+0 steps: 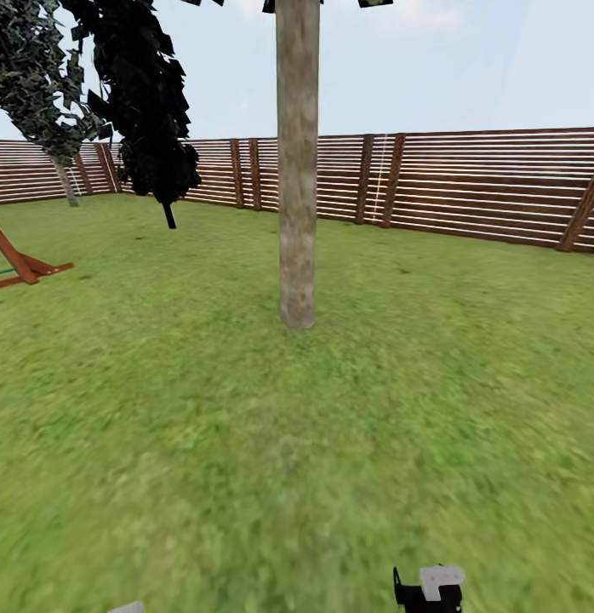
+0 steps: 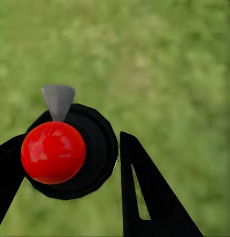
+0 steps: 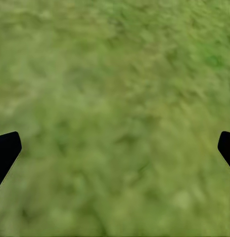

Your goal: In the garden, pick up the pesticide atomizer on the floor and spray pesticide onto both trees until each tree trunk is fully covered.

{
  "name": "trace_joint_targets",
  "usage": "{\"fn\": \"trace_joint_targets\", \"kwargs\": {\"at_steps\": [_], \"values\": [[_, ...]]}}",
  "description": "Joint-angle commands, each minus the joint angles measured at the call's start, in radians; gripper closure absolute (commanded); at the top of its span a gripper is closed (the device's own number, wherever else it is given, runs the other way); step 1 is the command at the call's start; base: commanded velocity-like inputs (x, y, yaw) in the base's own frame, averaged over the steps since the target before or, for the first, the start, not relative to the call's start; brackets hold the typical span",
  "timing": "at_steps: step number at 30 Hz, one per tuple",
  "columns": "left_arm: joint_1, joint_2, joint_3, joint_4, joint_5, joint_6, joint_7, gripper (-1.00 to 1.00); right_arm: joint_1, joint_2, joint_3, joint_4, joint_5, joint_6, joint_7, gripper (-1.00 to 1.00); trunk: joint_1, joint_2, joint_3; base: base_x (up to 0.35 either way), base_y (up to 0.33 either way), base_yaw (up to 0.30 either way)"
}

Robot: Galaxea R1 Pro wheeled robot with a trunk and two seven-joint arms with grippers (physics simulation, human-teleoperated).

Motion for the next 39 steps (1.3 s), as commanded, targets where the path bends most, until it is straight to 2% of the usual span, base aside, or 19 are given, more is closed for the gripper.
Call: {"fn": "trace_joint_targets", "kwargs": {"at_steps": [1, 16, 39], "values": [[0.0, 0.0, -0.009, -0.001, 0.001, -0.002, 0.009, 1.0, -0.001, 0.0, 0.008, 0.001, 0.005, 0.0, -0.01, -1.0, 0.0, 0.0, -0.001, 0.339, 0.0, 0.0], [0.0, 0.005, -0.007, -0.002, 0.002, -0.002, 0.008, 1.0, -0.001, -0.006, 0.006, 0.001, 0.002, -0.001, -0.013, -1.0, 0.0, 0.0, -0.001, 0.339, 0.0, 0.0], [0.001, 0.013, -0.008, -0.004, 0.002, -0.004, 0.004, 1.0, -0.001, 0.003, 0.006, -0.001, 0.0, -0.003, -0.012, -1.0, 0.0, 0.0, 0.002, 0.339, 0.0, -0.031]]}}
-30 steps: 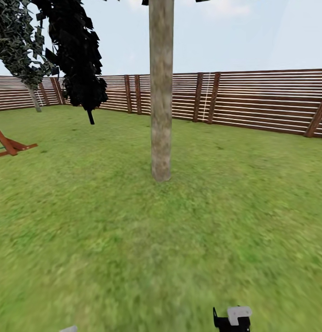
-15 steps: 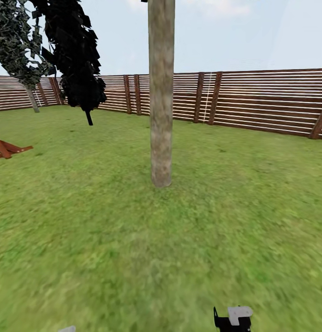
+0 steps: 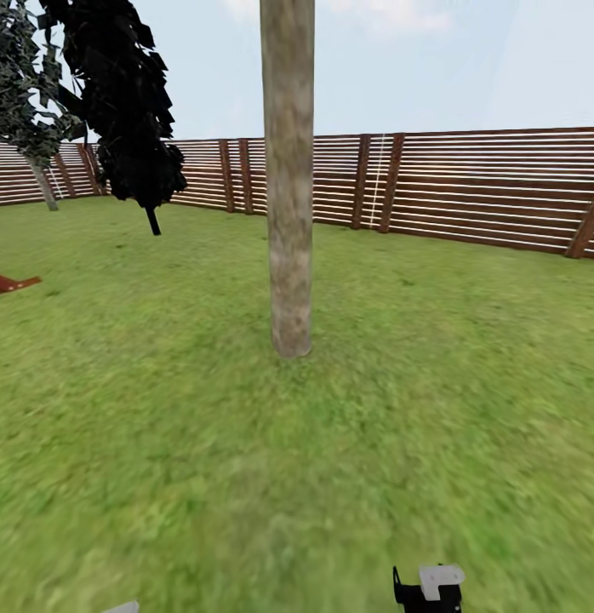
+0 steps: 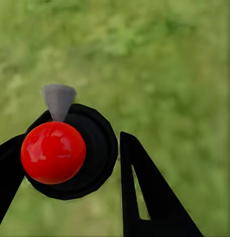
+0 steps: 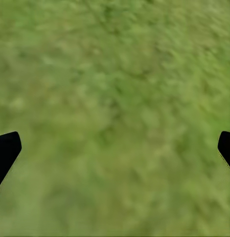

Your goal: In the garden, pick up the pesticide atomizer on the floor and spray pesticide onto both trees until each tree trunk is fully covered.

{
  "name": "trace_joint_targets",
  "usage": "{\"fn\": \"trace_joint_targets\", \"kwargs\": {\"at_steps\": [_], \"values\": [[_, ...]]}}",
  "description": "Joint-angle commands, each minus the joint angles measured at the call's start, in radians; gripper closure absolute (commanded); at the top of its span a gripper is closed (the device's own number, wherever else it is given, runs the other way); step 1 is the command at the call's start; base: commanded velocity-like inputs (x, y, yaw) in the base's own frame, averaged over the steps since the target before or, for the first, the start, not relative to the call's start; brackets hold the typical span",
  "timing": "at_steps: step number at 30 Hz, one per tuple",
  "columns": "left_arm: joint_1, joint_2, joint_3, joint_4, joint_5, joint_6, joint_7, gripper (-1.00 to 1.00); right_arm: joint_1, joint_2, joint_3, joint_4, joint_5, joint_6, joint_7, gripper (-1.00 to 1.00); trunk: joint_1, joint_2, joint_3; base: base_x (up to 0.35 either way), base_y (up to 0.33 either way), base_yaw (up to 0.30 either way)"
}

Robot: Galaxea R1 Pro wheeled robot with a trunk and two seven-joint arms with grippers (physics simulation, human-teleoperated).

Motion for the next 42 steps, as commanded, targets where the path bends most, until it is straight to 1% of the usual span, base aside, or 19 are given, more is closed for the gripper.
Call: {"fn": "trace_joint_targets", "kwargs": {"at_steps": [1, 13, 19, 25, 30, 33, 34, 35, 36, 37, 38, 39, 40, 41, 42], "values": [[0.0, 0.001, -0.008, -0.001, 0.001, -0.002, 0.007, 1.0, -0.001, 0.0, 0.008, 0.001, 0.005, 0.0, -0.011, -1.0, 0.0, 0.0, -0.001, 0.339, 0.0, -0.001], [0.0, 0.002, -0.009, 0.001, 0.001, -0.001, 0.008, 1.0, -0.001, -0.001, 0.008, 0.001, 0.006, -0.001, -0.011, -1.0, 0.0, 0.0, -0.001, 0.339, 0.0, 0.0], [-0.001, -0.003, -0.01, 0.0, 0.0, -0.001, 0.009, 1.0, -0.001, -0.002, 0.008, 0.001, 0.006, 0.0, -0.011, -1.0, 0.0, 0.0, -0.001, 0.339, 0.0, 0.0], [-0.002, 0.0, -0.01, 0.0, 0.0, -0.002, 0.005, 1.0, -0.001, 0.0, 0.008, 0.001, 0.004, 0.0, -0.011, -1.0, 0.0, 0.0, -0.001, 0.339, 0.0, 0.0], [-0.002, -0.001, -0.012, -0.001, -0.009, -0.002, -0.001, 1.0, -0.001, 0.0, 0.007, 0.0, 0.003, 0.0, -0.01, -1.0, 0.0, 0.0, -0.001, 0.339, 0.0, 0.0], [-0.003, 0.0, -0.02, -0.001, -0.014, 0.0, -0.003, 1.0, -0.001, -0.001, 0.007, -0.001, 0.005, 0.0, -0.01, -1.0, 0.0, 0.0, -0.001, 0.339, 0.0, 0.0], [-0.018, 0.003, -0.024, -0.005, -0.054, 0.011, -0.029, 1.0, -0.001, -0.005, 0.009, -0.003, 0.008, 0.001, -0.008, -1.0, 0.0, 0.0, -0.001, 0.339, 0.0, 0.0], [-0.059, 0.012, -0.025, -0.009, -0.116, 0.022, -0.06, 1.0, -0.001, -0.005, 0.009, -0.005, 0.009, 0.001, -0.007, -1.0, 0.0, 0.0, -0.001, 0.339, 0.0, 0.0], [-0.113, 0.017, -0.024, -0.009, -0.201, 0.054, -0.109, 1.0, -0.001, -0.007, 0.009, -0.007, 0.01, 0.002, -0.005, -1.0, 0.0, 0.0, -0.001, 0.339, 0.0, 0.0], [-0.151, 0.019, -0.024, -0.01, -0.258, 0.1, -0.162, 1.0, -0.001, -0.01, 0.011, -0.009, 0.013, 0.003, -0.004, -1.0, 0.0, 0.0, -0.001, 0.339, 0.0, 0.0], [-0.196, 0.021, -0.024, -0.013, -0.307, 0.152, -0.238, 1.0, -0.001, -0.014, 0.012, -0.016, 0.028, 0.003, -0.002, -1.0, 0.0, 0.0, -0.001, 0.339, 0.0, 0.0], [-0.218, 0.022, -0.024, -0.013, -0.327, 0.17, -0.28, 1.0, -0.001, -0.019, 0.012, -0.027, 0.047, 0.003, 0.001, -1.0, 0.0, 0.0, -0.001, 0.339, 0.0, 0.0], [-0.239, 0.026, -0.024, -0.014, -0.348, 0.183, -0.327, 1.0, -0.001, -0.024, 0.012, -0.045, 0.074, 0.004, 0.011, -1.0, 0.0, 0.0, -0.001, 0.339, 0.0, 0.0], [-0.26, 0.034, -0.024, -0.014, -0.376, 0.191, -0.386, 1.0, -0.001, -0.028, 0.012, -0.071, 0.115, 0.006, 0.036, -1.0, 0.0, 0.0, -0.001, 0.339, 0.0, 0.0], [-0.281, 0.044, -0.024, -0.014, -0.403, 0.197, -0.446, 1.0, -0.001, -0.032, 0.012, -0.111, 0.179, 0.017, 0.084, -1.0, 0.0, 0.0, -0.001, 0.339, 0.0, 0.0]]}}
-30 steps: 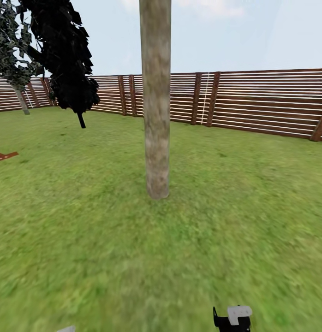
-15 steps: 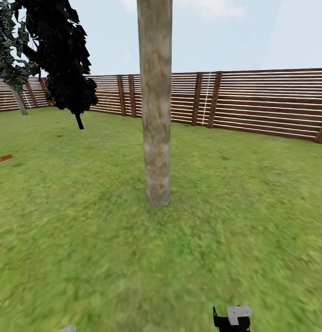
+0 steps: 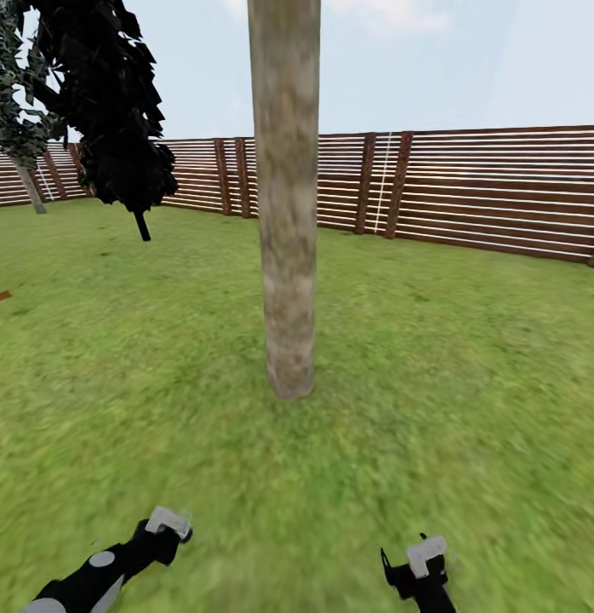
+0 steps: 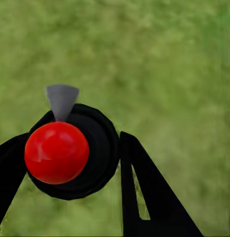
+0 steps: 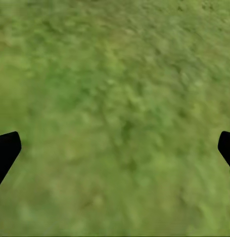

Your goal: In the garden, pick up the pesticide atomizer on the floor and spray pesticide onto both trees until each tree trunk is fully covered.

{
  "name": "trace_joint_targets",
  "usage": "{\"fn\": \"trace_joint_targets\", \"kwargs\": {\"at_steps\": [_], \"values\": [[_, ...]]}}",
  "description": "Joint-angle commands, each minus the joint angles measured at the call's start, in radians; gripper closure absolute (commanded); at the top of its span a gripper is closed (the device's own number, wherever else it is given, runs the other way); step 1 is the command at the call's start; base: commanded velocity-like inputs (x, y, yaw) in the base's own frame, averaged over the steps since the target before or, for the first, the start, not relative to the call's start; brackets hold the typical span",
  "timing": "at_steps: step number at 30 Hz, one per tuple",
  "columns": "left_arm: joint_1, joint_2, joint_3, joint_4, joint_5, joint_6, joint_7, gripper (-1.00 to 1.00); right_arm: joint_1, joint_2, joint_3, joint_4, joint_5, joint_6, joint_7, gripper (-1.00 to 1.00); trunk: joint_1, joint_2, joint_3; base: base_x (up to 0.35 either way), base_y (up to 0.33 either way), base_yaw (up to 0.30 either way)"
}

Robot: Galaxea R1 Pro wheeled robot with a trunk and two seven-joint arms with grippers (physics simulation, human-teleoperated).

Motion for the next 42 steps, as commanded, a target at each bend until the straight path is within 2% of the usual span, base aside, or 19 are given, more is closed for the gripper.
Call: {"fn": "trace_joint_targets", "kwargs": {"at_steps": [1, 3, 5, 7, 8, 9, 10, 12, 17, 22, 23, 26, 30, 33, 35, 36, 39, 42], "values": [[-0.028, 0.013, -0.01, 0.001, -0.026, 0.004, -0.085, 1.0, -0.001, -0.002, 0.004, -0.025, 0.045, 0.015, 0.024, -1.0, 0.0, 0.0, -0.001, 0.339, 0.0, 0.0], [-0.065, 0.026, -0.01, 0.001, -0.071, 0.018, -0.204, 1.0, 0.0, -0.004, 0.004, -0.082, 0.112, 0.076, 0.106, -1.0, 0.0, 0.0, -0.001, 0.339, 0.0, 0.0], [-0.093, 0.032, -0.011, 0.001, -0.119, 0.037, -0.293, 1.0, -0.003, -0.005, 0.004, -0.138, 0.162, 0.133, 0.199, -1.0, 0.0, 0.0, -0.001, 0.339, 0.0, 0.0], [-0.116, 0.034, -0.01, 0.001, -0.167, 0.046, -0.349, 1.0, -0.011, -0.005, 0.004, -0.181, 0.198, 0.166, 0.291, -1.0, 0.0, 0.0, -0.001, 0.339, 0.0, 0.0], [-0.135, 0.034, -0.01, 0.001, -0.208, 0.053, -0.391, 1.0, -0.025, -0.005, 0.004, -0.213, 0.225, 0.193, 0.367, -1.0, 0.0, 0.0, -0.001, 0.339, 0.0, 0.0], [-0.145, 0.033, -0.01, 0.001, -0.233, 0.058, -0.416, 1.0, -0.037, -0.005, 0.004, -0.229, 0.24, 0.212, 0.411, -1.0, 0.0, 0.0, -0.001, 0.339, 0.0, 0.0], [-0.167, 0.024, -0.01, -0.014, -0.315, 0.098, -0.494, 1.0, -0.088, -0.005, 0.004, -0.261, 0.268, 0.287, 0.572, -1.0, 0.0, 0.0, -0.001, 0.187, 0.0, 0.0], [-0.169, 0.021, -0.01, -0.063, -0.347, 0.125, -0.514, 1.0, -0.108, -0.005, 0.003, -0.271, 0.274, 0.308, 0.658, -1.0, 0.0, 0.0, -0.001, 0.09, 0.0, 0.0], [-0.172, 0.01, -0.012, -0.169, -0.364, 0.237, -0.527, 1.0, -0.133, -0.005, 0.002, -0.349, 0.276, 0.324, 0.774, -1.0, 0.0, 0.0, -0.001, 0.014, 0.0, 0.0], [-0.168, 0.011, -0.02, -0.194, -0.37, 0.252, -0.578, 1.0, -0.135, 0.003, 0.005, -0.377, 0.277, 0.325, 0.81, -1.0, 0.0, 0.0, -0.001, 0.0, 0.0, 0.0], [-0.166, 0.011, -0.04, -0.195, -0.379, 0.252, -0.582, 1.0, -0.135, 0.008, 0.006, -0.379, 0.284, 0.325, 0.834, 1.0, 0.0, 0.0, -0.001, 0.0, 0.0, 0.0], [-0.164, 0.011, -0.067, -0.194, -0.388, 0.248, -0.586, 1.0, -0.136, 0.013, 0.007, -0.381, 0.297, 0.325, 0.881, 1.0, 0.0, 0.0, -0.001, 0.0, 0.0, 0.0], [-0.161, 0.011, -0.073, -0.195, -0.39, 0.244, -0.588, 1.0, -0.137, 0.024, 0.007, -0.414, 0.3, 0.325, 0.893, 1.0, 0.0, 0.0, -0.001, 0.0, 0.0, 0.0], [-0.162, 0.008, -0.096, -0.195, -0.394, 0.243, -0.588, 1.0, -0.141, 0.049, 0.007, -0.433, 0.302, 0.325, 0.929, 1.0, 0.0, 0.0, -0.001, 0.0, 0.0, 0.0], [-0.162, -0.001, -0.124, -0.195, -0.396, 0.244, -0.588, 1.0, -0.144, 0.063, 0.011, -0.445, 0.302, 0.325, 0.968, 1.0, 0.0, 0.0, -0.001, 0.0, 0.0, 0.0], [-0.162, -0.014, -0.14, -0.196, -0.397, 0.244, -0.588, 1.0, -0.147, 0.071, 0.012, -0.457, 0.301, 0.325, 0.983, 1.0, 0.0, 0.0, -0.001, 0.0, 0.0, 0.0], [-0.162, -0.038, -0.15, -0.196, -0.402, 0.243, -0.588, 1.0, -0.15, 0.091, 0.013, -0.468, 0.302, 0.325, 1.0, 1.0, 0.0, 0.0, -0.001, 0.0, 0.0, 0.0], [-0.163, -0.064, -0.152, -0.197, -0.43, 0.243, -0.588, 1.0, -0.151, 0.102, 0.013, -0.47, 0.302, 0.325, 1.004, 1.0, 0.0, 0.0, -0.001, 0.0, 0.0, 0.0]]}}
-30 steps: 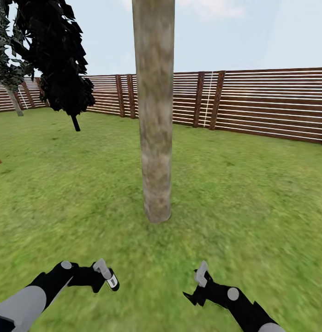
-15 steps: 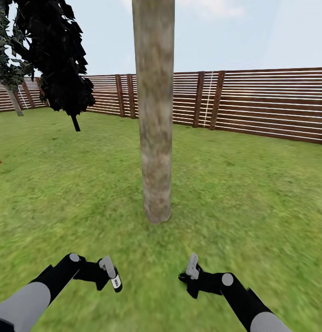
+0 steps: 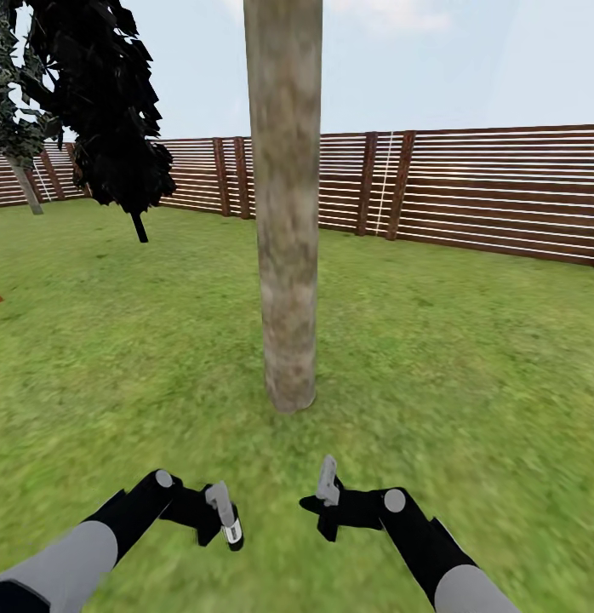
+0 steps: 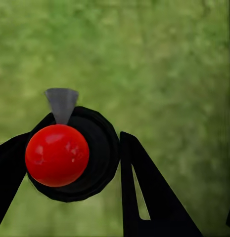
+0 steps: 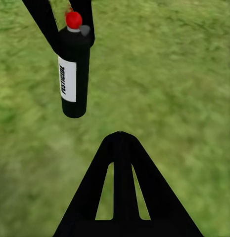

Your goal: In the garden, pick up the pesticide atomizer on the floor and spray pesticide onto both trees until each tree trunk is fully covered.

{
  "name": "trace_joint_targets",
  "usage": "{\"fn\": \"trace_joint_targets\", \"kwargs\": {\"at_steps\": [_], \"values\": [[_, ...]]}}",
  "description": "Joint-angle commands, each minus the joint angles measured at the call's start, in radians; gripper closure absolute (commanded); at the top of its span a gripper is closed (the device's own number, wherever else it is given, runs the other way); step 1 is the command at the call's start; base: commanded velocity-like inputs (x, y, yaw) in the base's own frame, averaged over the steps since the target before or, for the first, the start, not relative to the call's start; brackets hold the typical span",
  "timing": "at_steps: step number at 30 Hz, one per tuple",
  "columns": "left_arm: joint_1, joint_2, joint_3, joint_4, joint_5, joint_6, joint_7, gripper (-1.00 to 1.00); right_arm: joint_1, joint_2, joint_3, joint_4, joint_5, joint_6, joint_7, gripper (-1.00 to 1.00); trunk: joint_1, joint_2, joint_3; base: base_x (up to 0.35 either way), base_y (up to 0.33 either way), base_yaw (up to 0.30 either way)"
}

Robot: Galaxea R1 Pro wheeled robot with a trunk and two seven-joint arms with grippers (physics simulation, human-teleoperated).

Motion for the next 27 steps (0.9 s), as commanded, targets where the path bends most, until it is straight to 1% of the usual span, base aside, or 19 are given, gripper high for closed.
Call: {"fn": "trace_joint_targets", "kwargs": {"at_steps": [1, 2, 4, 5, 6, 11, 15, 18, 21, 22, 24, 27], "values": [[0.0, -0.01, -0.001, -0.002, -0.022, 0.002, -0.003, 1.0, 0.0, 0.001, -0.002, -0.001, 0.01, -0.006, 0.001, 1.0, 0.0, 0.0, -0.001, 0.0, 0.0, 0.0], [-0.002, -0.018, -0.001, -0.002, -0.037, 0.002, -0.004, 1.0, 0.0, 0.002, -0.001, -0.002, 0.01, -0.006, 0.001, 1.0, 0.0, 0.0, -0.001, 0.0, 0.0, 0.0], [-0.006, -0.032, -0.001, -0.002, -0.053, 0.002, -0.004, 1.0, 0.0, 0.002, -0.001, -0.001, 0.01, -0.006, 0.001, 1.0, 0.0, 0.0, -0.001, 0.0, 0.0, 0.0], [-0.007, -0.044, -0.001, -0.002, -0.06, 0.001, -0.005, 1.0, 0.0, 0.002, -0.001, -0.002, 0.01, -0.006, 0.001, 1.0, 0.0, 0.0, -0.001, 0.0, 0.0, 0.0], [-0.008, -0.05, -0.001, -0.002, -0.062, 0.001, -0.005, 1.0, 0.0, 0.003, -0.001, -0.002, 0.01, -0.006, 0.002, 1.0, 0.0, 0.0, -0.001, 0.0, 0.0, 0.0], [-0.01, -0.084, -0.001, -0.012, -0.064, 0.001, -0.005, 1.0, 0.0, 0.003, 0.0, -0.002, 0.01, -0.006, 0.002, 1.0, 0.0, 0.0, -0.001, 0.0, 0.0, 0.0], [-0.01, -0.104, -0.002, -0.02, -0.064, 0.001, -0.005, 1.0, 0.0, 0.003, 0.0, -0.002, 0.01, -0.006, 0.002, 1.0, 0.0, 0.0, -0.001, 0.0, 0.0, 0.0], [-0.01, -0.113, -0.002, -0.024, -0.064, 0.001, -0.005, 1.0, 0.0, 0.004, 0.0, -0.002, 0.01, -0.006, 0.002, 1.0, 0.0, 0.0, -0.001, 0.0, 0.0, 0.0], [-0.01, -0.13, -0.002, -0.025, -0.065, 0.001, -0.005, 1.0, 0.0, 0.004, 0.0, -0.002, 0.01, -0.006, 0.002, 1.0, 0.0, 0.0, -0.001, 0.0, 0.0, 0.0], [-0.011, -0.141, -0.012, -0.025, -0.065, 0.001, -0.005, 1.0, 0.0, 0.004, -0.001, -0.002, 0.01, -0.006, 0.002, 1.0, 0.0, 0.0, -0.001, 0.0, 0.0, 0.0], [-0.011, -0.153, -0.038, -0.026, -0.065, 0.002, -0.005, 1.0, 0.0, 0.004, 0.0, -0.002, 0.01, -0.006, 0.002, 1.0, 0.0, 0.0, -0.001, 0.0, 0.0, 0.0], [-0.011, -0.165, -0.051, -0.026, -0.066, 0.002, -0.004, 1.0, 0.0, 0.004, 0.0, -0.002, 0.01, -0.006, 0.002, 1.0, 0.0, 0.0, -0.001, 0.0, 0.0, 0.0]]}}
